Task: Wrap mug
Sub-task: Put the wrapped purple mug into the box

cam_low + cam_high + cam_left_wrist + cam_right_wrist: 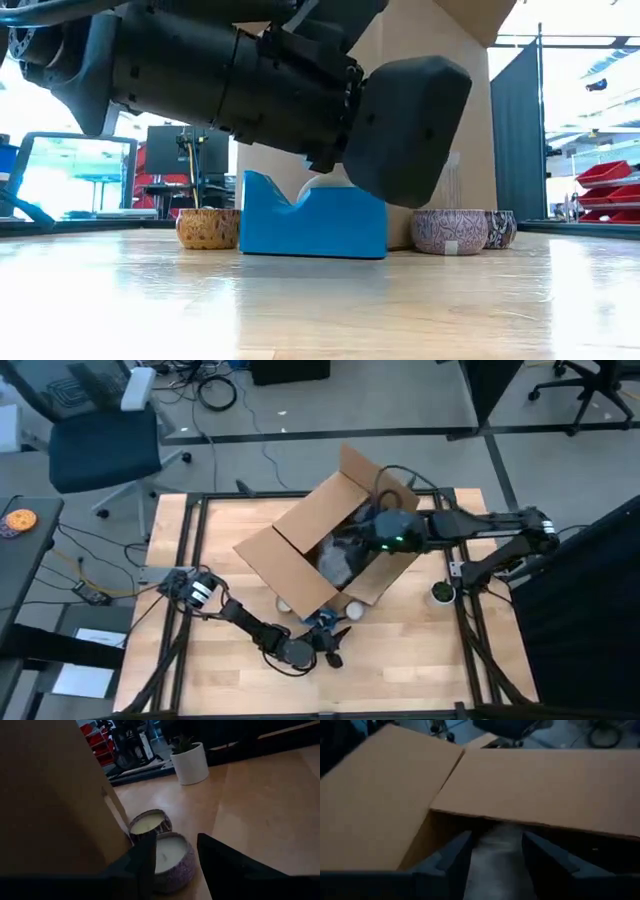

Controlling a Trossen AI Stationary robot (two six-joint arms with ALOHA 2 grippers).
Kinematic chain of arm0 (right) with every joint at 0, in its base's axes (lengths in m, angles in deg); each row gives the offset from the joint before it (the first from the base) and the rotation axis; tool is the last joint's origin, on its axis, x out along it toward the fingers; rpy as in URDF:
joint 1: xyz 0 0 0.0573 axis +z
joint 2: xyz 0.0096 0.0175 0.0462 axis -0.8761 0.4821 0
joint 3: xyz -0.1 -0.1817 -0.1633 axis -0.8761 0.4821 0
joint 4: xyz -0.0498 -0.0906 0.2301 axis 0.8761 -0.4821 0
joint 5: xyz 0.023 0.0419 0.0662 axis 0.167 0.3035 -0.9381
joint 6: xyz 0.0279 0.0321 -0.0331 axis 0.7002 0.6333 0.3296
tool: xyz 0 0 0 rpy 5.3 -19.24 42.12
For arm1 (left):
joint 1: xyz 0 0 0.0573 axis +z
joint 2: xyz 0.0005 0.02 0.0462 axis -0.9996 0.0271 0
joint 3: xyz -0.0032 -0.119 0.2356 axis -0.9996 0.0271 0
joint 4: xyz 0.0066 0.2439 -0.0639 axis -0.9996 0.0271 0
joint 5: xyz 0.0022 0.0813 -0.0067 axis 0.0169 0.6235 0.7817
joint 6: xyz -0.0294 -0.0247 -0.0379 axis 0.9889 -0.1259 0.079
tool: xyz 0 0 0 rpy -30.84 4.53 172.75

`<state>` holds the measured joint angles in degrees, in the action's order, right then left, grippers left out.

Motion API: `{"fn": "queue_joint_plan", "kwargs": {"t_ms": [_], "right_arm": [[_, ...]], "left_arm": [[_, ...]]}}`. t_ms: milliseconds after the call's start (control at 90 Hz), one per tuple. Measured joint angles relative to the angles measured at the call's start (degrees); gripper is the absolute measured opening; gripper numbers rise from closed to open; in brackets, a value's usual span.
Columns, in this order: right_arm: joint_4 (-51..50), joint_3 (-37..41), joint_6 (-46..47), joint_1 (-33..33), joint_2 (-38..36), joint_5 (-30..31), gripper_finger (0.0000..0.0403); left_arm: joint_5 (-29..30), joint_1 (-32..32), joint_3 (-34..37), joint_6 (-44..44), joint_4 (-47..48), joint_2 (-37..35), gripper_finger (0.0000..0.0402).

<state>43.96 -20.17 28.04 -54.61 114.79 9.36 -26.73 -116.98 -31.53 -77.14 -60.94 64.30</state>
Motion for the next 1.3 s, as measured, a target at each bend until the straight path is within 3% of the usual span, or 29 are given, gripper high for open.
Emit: {"fn": "queue_joint_plan", "kwargs": {"t_ms": [144, 233, 344, 533, 622, 789, 867, 978, 1144, 1300], "right_arm": [[-6.7, 0.0, -0.1, 2.2, -2.1, 3.2, 0.0154], [-10.3, 0.0, -0.1, 3.2, -1.7, 6.8, 0.0154], [-11.9, 0.1, -0.1, 3.5, 0.5, 10.2, 0.0154], [-9.2, 0.8, -5.1, 2.3, 6.9, 8.3, 0.0154], [-6.2, 0.7, -7.5, 2.3, 9.9, 4.7, 0.0154], [-1.4, 0.7, -14.3, 3.8, 12.2, -8.9, 0.0155], [-0.9, 0.8, -16.4, 5.5, 12.2, -12.5, 0.0153], [-1.0, 0.9, -19.9, 7.9, 12.0, -10.4, 0.0153], [-0.4, 0.9, -22.5, 10.1, 11.9, -1.8, 0.0153], [0.9, 1.2, -22.6, 11.4, 12.2, -1.0, 0.0153]], "left_arm": [[0.6, -0.1, 0.0, -1.0, 0.1, 0.0, 0.0129], [4.2, -1.1, 0.0, -6.3, 0.0, -0.9, 0.0129], [15.1, -4.2, 0.0, -15.3, -0.5, -3.8, 0.0129], [33.5, -9.6, 0.0, -27.8, -0.1, -8.3, 0.0129], [34.2, -11.5, 0.2, -29.6, -0.9, -11.5, 0.0129], [34.2, -13.7, 0.2, -27.3, -1.2, -17.7, 0.0129], [34.2, -15.0, 0.2, -27.2, -1.3, -20.9, 0.0129], [34.1, -16.8, 0.2, -28.0, -1.0, -24.7, 0.0129], [34.1, -17.8, 0.2, -29.8, -0.8, -28.0, 0.0129], [34.1, -17.7, 0.2, -30.0, -0.5, -28.2, 0.0129]]}}
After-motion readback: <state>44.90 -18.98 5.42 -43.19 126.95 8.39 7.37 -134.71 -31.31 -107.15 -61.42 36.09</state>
